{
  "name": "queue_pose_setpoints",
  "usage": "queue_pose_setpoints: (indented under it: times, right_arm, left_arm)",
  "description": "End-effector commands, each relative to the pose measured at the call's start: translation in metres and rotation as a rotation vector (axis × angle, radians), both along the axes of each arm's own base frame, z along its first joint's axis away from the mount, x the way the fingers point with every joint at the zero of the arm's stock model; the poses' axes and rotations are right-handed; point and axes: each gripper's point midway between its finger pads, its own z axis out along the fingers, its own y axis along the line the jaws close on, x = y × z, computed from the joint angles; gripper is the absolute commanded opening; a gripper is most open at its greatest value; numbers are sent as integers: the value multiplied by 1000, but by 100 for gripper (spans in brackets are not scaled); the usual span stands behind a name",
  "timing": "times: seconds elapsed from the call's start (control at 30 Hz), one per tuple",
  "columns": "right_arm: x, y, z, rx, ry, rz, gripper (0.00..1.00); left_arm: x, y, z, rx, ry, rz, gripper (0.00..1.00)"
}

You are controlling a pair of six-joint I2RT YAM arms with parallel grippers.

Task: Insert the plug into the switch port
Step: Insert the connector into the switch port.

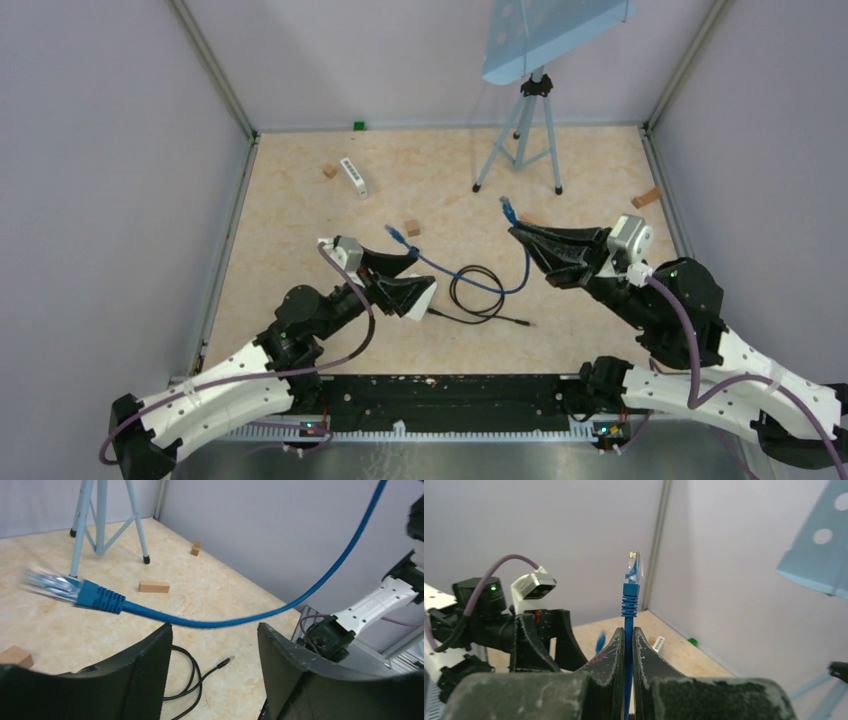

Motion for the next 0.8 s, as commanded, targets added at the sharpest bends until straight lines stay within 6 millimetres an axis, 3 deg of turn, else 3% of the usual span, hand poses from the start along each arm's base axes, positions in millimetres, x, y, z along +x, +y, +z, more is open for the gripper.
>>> queue_pose_setpoints:
  times: [0.0,0.07,0.2,0.3,0.37,0.47,0.57,0.67,0.73,0.77]
  right_arm:
    - [29,-29,-15,-175,14,-233,0]
    - [38,-37,-16,-233,-1,-304,0]
    - [66,-54,-21,-451,-52,-509,0]
    - [85,-54,-23,-634,-133,-612,0]
    - [95,-44,-35,-768,-195,-630,0]
    - [104,-11,-88,-960,-230,-541,0]
    - [99,24,-174,-1072,-133,-362,0]
    - [75,56,-256,-1042,-21,-144,0]
    - [53,73,-287,-950,45,-5,0]
    - [41,82,-292,-876,77,59,0]
  left_arm:
    - [19,9,25,-26,-50,118,78]
    - [26,9,19,13,-34,151,87]
    - [34,15,11,56,3,204,94]
    - [31,22,9,48,7,213,94]
    - [27,28,11,29,-2,215,93]
    - [23,39,10,8,-6,236,89]
    - [19,55,7,-5,6,268,87]
    - [13,68,6,-25,11,286,86]
    - [9,74,7,-39,2,288,85]
    - [7,77,8,-42,-5,286,85]
